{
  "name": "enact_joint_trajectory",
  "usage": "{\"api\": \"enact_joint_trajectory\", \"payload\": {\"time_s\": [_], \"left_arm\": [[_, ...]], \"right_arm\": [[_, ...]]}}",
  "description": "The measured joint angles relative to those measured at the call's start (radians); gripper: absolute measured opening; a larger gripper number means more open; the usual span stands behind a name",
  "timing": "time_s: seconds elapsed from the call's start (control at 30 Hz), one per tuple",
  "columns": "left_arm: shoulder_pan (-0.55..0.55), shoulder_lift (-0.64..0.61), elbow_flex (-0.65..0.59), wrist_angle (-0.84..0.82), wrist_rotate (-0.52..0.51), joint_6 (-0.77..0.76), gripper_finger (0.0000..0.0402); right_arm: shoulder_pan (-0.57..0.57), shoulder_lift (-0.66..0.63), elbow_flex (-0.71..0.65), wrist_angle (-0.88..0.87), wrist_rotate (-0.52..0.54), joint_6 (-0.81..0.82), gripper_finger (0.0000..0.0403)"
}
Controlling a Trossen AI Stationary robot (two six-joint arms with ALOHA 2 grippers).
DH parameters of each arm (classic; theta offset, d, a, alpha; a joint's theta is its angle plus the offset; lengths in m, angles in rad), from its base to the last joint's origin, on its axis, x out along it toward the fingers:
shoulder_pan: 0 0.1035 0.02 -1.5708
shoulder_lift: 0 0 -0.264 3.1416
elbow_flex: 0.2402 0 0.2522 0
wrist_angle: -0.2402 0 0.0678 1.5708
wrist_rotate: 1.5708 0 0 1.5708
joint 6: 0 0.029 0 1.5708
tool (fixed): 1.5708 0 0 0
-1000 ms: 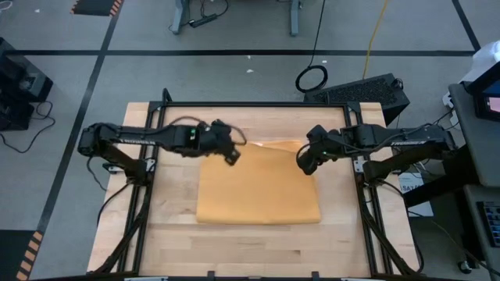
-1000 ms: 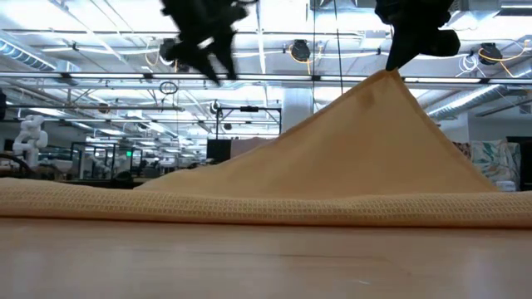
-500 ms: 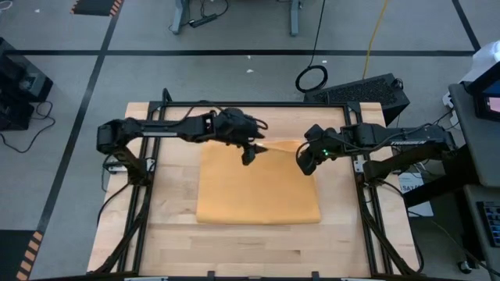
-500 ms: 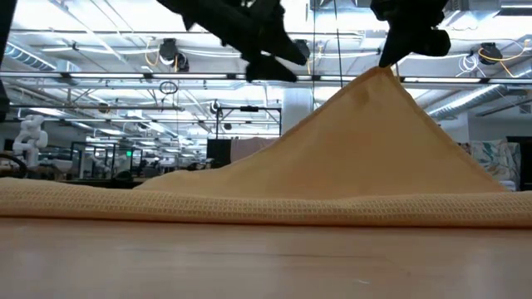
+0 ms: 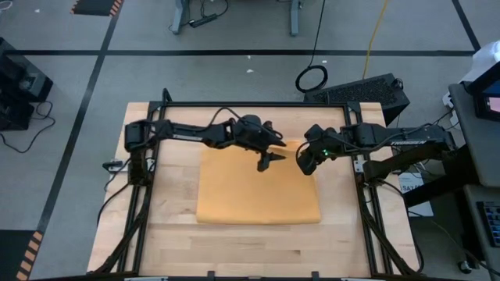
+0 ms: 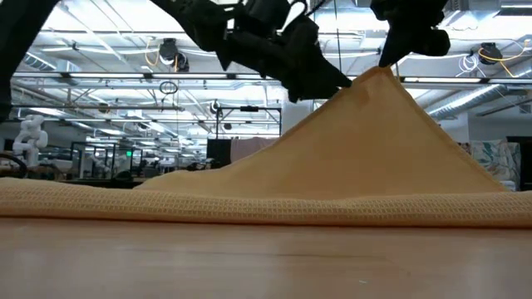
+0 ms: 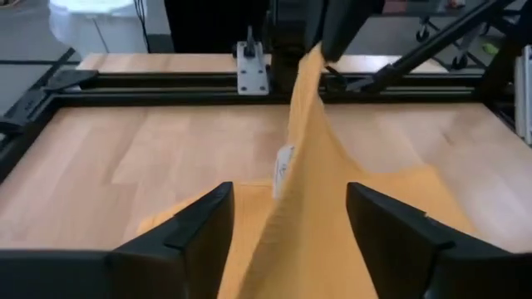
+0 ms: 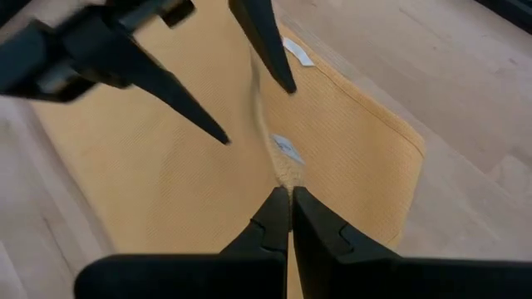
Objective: Roll towel
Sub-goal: Fold the yellow towel
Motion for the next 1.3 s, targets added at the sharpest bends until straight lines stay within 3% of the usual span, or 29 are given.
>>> {"api": "enact_joint_trajectory", "payload": {"time_s": [0.17,0.4,0.5,0.67,0.83,0.97,1.1,1.3], "left_arm": [[-0.002,0.032,0.043,0.009,0.040,0.020,0.0166],[-0.006,0.057,0.073,0.014,0.058,0.033,0.0016],[-0.006,0.057,0.073,0.013,0.057,0.026,0.0011],[-0.005,0.054,0.072,0.001,0.054,0.063,0.0005],[-0.005,0.050,0.072,0.007,0.055,0.069,0.0004],[-0.005,0.050,0.072,0.014,0.057,0.069,0.0003],[-0.005,0.046,0.072,0.018,0.058,0.069,0.0003],[0.007,0.046,0.072,0.019,0.058,0.069,0.0003]], "right_arm": [[0.000,0.000,0.000,0.000,-0.001,0.003,0.0000],[0.000,0.000,0.000,0.000,-0.002,0.037,0.0000],[0.000,-0.014,0.000,0.001,-0.043,0.085,0.0010],[-0.020,-0.091,0.000,-0.030,-0.139,0.266,0.0068],[-0.092,-0.173,0.002,-0.176,-0.090,0.366,0.0129],[-0.216,-0.167,-0.012,-0.269,-0.054,0.324,0.0158],[-0.348,-0.162,-0.122,-0.103,-0.163,0.211,0.0170],[-0.549,-0.141,-0.389,0.192,-0.303,0.132,0.0178]]}}
